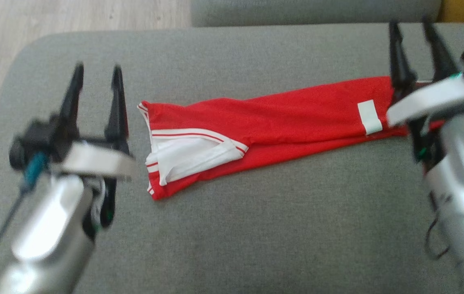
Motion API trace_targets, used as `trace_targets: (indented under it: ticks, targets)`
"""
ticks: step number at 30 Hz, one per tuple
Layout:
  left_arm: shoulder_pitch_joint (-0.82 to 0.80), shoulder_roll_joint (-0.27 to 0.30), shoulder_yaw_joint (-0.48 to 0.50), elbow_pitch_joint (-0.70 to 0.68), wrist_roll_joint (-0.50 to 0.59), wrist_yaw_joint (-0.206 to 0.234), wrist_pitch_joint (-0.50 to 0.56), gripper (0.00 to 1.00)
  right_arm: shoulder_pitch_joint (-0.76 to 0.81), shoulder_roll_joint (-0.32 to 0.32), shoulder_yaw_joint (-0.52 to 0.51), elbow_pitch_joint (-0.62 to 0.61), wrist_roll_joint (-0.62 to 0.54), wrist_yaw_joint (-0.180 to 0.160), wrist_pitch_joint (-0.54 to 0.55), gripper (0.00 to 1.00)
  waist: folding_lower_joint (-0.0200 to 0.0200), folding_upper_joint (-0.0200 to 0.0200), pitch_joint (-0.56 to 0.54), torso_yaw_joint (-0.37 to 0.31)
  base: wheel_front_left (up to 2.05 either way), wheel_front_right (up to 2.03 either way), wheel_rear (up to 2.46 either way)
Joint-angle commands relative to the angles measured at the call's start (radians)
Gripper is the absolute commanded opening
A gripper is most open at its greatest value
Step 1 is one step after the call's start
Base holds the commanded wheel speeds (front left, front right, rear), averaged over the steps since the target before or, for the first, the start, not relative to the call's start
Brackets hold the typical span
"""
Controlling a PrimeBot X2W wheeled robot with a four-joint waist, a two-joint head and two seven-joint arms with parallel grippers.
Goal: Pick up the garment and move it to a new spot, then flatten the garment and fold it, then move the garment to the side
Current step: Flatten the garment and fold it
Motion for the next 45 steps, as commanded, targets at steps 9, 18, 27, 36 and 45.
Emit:
trace_targets:
  ticks: [9,18,27,36,45]
  targets:
    - [0.333,-0.139,0.291,-0.105,0.201,-0.033,-0.006,1.00,0.386,0.214,-0.200,-0.255,-0.238,-0.001,-0.017,1.00,0.0001,-0.0001,-0.058,0.021,0.00,0.00,0.00]
    - [0.412,-0.243,0.413,-0.093,0.338,-0.151,-0.006,1.00,0.469,0.234,-0.244,-0.280,-0.302,-0.001,-0.008,1.00,0.0001,-0.0001,-0.016,0.040,0.00,0.00,0.00]
    - [0.333,-0.314,0.451,-0.064,0.413,-0.244,-0.006,1.00,0.253,0.234,-0.526,-0.073,-0.427,-0.001,0.134,1.00,0.0001,-0.0001,0.106,0.075,0.00,0.00,0.00]
    - [0.297,-0.347,0.485,-0.040,0.457,-0.297,-0.006,1.00,0.137,0.234,-0.736,0.155,-0.570,-0.001,0.133,1.00,0.0001,-0.0001,0.154,0.088,0.00,0.00,0.00]
    - [0.290,-0.360,0.517,-0.024,0.487,-0.318,-0.006,1.00,0.053,0.234,-0.685,0.334,-0.567,-0.001,0.039,0.00,0.0001,-0.0001,0.142,0.051,0.00,0.00,0.00]
